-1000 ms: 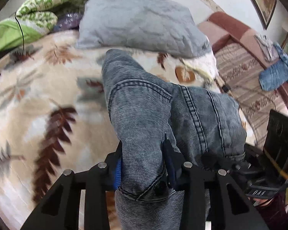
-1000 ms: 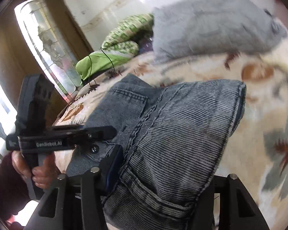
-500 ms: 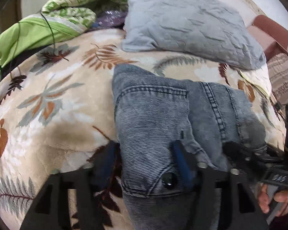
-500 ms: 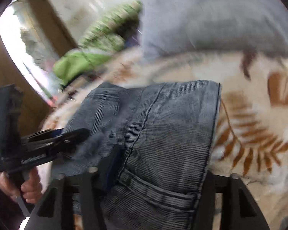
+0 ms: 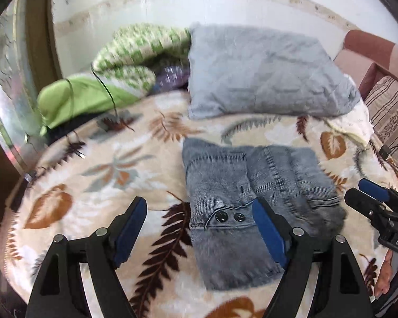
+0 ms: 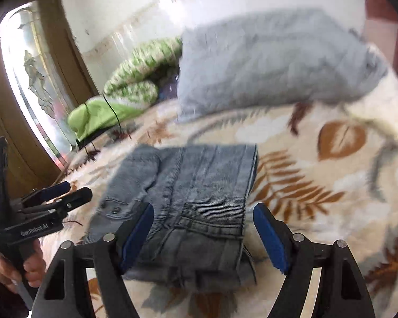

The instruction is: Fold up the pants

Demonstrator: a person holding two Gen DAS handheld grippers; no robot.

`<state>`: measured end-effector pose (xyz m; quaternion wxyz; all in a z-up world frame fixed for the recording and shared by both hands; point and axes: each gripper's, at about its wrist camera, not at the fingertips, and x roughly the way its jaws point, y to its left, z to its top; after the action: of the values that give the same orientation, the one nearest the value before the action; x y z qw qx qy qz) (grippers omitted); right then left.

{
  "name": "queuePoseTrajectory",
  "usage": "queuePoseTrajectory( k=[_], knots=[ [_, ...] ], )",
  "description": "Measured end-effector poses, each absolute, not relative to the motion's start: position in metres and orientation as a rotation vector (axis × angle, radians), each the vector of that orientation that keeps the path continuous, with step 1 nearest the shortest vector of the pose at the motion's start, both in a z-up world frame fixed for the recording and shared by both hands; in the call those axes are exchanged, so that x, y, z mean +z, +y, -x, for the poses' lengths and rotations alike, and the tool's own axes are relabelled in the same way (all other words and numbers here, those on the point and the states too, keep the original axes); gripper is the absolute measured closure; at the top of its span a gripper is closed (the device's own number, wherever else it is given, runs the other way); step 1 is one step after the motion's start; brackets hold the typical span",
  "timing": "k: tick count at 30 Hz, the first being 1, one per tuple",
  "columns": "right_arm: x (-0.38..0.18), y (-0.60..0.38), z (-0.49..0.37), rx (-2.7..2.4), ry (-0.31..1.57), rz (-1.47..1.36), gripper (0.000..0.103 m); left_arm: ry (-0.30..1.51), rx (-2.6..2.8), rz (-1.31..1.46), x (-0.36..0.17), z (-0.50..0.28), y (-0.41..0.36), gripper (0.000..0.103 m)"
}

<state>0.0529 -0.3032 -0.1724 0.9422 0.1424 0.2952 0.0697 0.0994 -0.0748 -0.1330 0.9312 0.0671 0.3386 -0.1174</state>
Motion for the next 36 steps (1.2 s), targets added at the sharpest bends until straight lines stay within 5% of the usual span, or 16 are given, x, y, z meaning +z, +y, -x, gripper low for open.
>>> queuePoseTrajectory(
  k=[15, 36],
  knots=[
    [-0.124, -0.288, 0.094, 0.061, 0.337, -0.232, 0.021, 0.490, -0.210, -0.160, -0.054, 0.008, -0.067, 0.004],
    [-0.061, -0.234, 0.142, -0.106, 0.306, -0.128, 0.010, 0.421, -0.155, -0.098, -0.022, 0.056, -0.036, 0.002]
  ],
)
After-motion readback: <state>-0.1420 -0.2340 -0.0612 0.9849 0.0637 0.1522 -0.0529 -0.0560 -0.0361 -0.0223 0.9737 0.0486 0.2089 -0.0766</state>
